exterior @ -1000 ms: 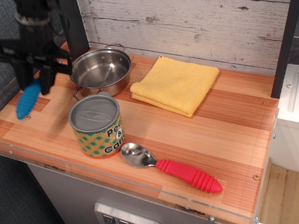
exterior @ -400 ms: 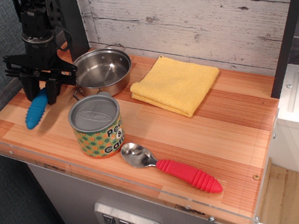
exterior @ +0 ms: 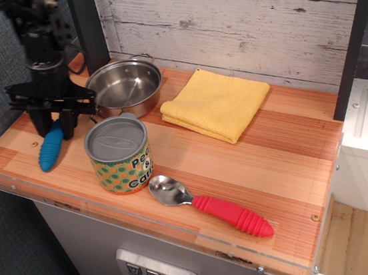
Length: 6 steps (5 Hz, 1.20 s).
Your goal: Place the blue spoon to the left of the can
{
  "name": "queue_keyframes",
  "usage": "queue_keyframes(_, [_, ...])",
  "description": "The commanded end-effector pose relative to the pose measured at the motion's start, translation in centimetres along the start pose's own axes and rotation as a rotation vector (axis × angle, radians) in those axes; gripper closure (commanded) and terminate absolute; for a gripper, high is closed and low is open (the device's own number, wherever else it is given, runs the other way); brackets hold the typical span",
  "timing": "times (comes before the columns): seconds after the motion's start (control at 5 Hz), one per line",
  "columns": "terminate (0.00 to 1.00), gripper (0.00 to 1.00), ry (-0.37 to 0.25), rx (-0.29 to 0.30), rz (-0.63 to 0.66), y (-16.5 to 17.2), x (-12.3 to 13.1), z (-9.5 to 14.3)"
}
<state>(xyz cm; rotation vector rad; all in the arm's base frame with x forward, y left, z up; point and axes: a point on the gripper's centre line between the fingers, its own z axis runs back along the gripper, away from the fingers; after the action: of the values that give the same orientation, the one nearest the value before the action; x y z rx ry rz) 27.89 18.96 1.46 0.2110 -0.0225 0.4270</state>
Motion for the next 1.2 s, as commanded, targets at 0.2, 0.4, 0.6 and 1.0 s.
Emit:
queue_keyframes(0.2, [0.00,0.00,-0.071,-0.009,0.023,0.8,0.7,3.0])
queue_keyframes(0.4, [0.00,0.00,-0.100,0.006,0.040,0.5,0.7,4.5])
queue_keyframes(0.6, [0.00,0.00,-0.135,0.048,0.061,0.4,0.3,7.1])
queue_keyframes(1.0, [0.00,0.00,-0.090,0.035,0.053,-1.2,0.7,9.9])
